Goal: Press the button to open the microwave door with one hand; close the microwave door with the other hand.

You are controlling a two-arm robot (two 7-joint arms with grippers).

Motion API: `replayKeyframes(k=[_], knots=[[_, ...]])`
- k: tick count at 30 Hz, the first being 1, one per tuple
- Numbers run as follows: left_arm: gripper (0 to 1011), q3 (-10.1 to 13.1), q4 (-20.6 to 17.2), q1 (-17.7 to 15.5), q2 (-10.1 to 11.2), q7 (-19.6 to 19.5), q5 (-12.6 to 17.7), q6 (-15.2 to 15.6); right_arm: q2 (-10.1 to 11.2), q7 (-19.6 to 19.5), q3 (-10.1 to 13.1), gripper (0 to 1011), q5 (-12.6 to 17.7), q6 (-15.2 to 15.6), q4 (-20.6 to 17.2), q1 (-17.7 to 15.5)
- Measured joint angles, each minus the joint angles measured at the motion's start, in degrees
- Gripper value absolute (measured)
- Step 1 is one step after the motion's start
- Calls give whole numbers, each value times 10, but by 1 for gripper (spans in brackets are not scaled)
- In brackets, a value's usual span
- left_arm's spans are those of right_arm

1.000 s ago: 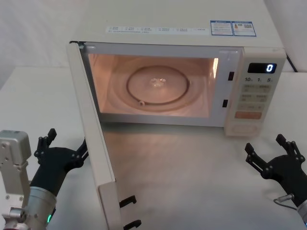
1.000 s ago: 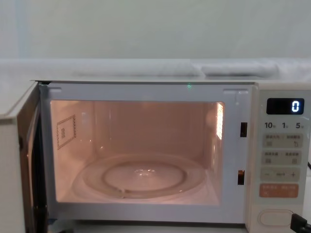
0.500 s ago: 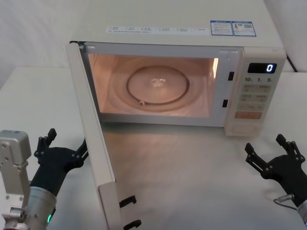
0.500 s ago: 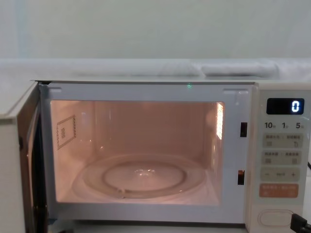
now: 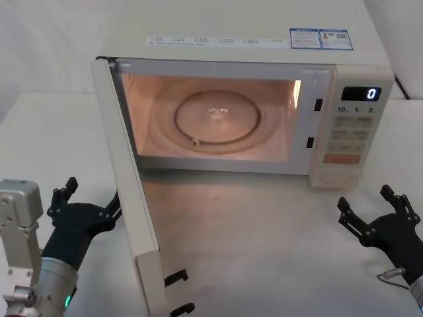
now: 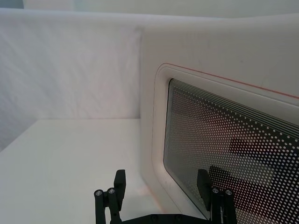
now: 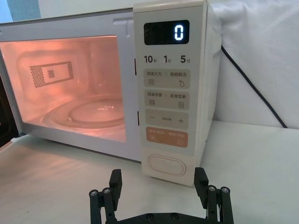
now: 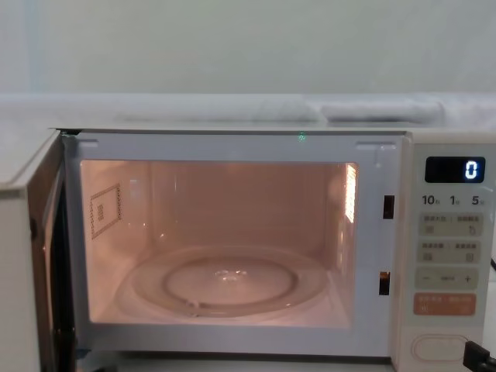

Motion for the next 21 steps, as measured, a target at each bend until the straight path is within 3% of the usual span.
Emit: replayKeyframes(k=[17,21], knots=[[1001,0,0,0,0,0,0,0,0,0,0,1002,0,0,0,0],[937,0,0,0,0,0,0,0,0,0,0,1002,0,0,0,0]])
